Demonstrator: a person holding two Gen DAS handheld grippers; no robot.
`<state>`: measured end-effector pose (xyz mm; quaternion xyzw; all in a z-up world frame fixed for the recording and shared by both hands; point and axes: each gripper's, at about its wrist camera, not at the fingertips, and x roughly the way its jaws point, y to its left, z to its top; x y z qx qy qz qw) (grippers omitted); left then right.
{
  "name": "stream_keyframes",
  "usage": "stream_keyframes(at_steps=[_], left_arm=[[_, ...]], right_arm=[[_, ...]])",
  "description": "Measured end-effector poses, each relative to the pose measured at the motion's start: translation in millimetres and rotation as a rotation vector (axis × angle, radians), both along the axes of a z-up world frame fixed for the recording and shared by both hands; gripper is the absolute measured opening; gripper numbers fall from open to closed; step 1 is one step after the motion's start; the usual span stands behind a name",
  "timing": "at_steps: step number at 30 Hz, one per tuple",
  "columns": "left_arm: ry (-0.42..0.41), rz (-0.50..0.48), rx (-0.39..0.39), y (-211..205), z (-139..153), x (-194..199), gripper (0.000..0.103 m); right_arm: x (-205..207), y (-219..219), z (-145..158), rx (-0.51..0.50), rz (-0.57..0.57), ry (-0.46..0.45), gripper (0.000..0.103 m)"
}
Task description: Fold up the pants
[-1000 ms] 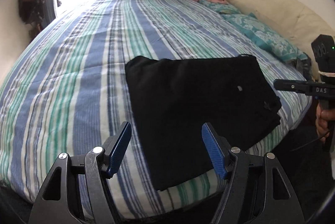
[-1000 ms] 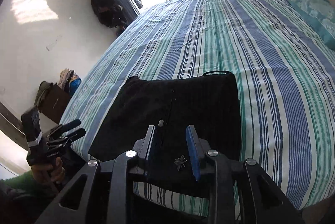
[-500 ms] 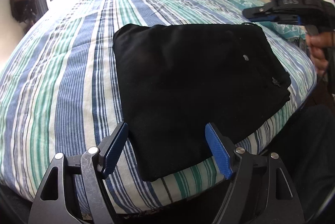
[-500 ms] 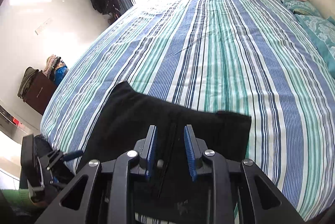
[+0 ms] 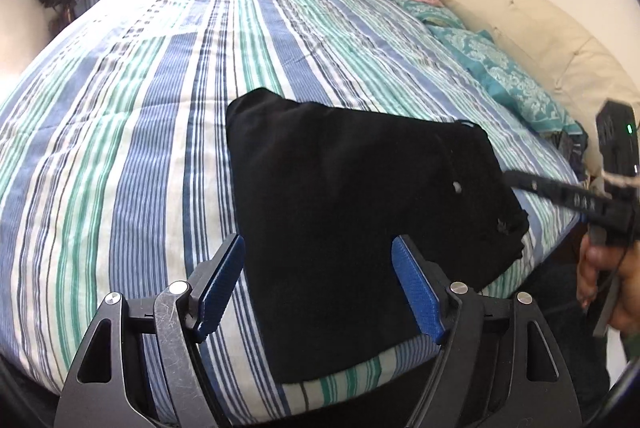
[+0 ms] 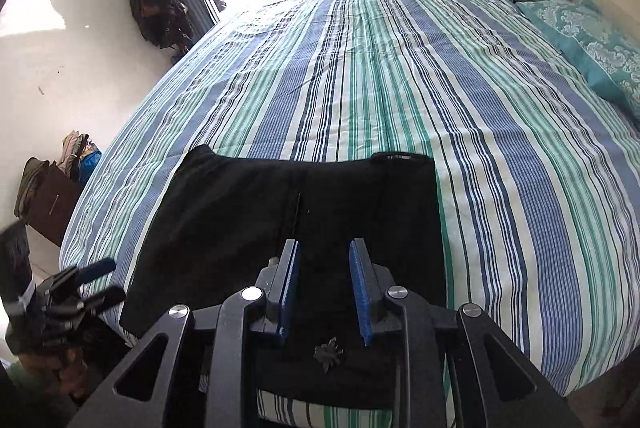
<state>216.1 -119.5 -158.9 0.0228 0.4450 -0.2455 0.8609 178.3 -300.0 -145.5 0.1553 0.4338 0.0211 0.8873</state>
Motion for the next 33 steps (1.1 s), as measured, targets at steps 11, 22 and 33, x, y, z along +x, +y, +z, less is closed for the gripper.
stream_keyframes(at_steps=[11, 22, 33], left_arm=[[0.017, -0.098, 0.170, -66.7, -17.3, 58.4, 0.079], [0.013, 0.166, 0.224, -54.9, -29.2, 136.0, 0.086], [0.016, 0.096, 0.066, 4.8, -4.9, 23.2, 0.085]], right_arm=[[-34.3, -3.3, -54.5, 0.004, -0.125, -0.014, 0.028], [-33.7, -7.1, -58.9, 0.011, -0.095, -0.035, 0.028], [-52.8, 0.8, -27.1, 0.015, -0.056, -0.147, 0.028]])
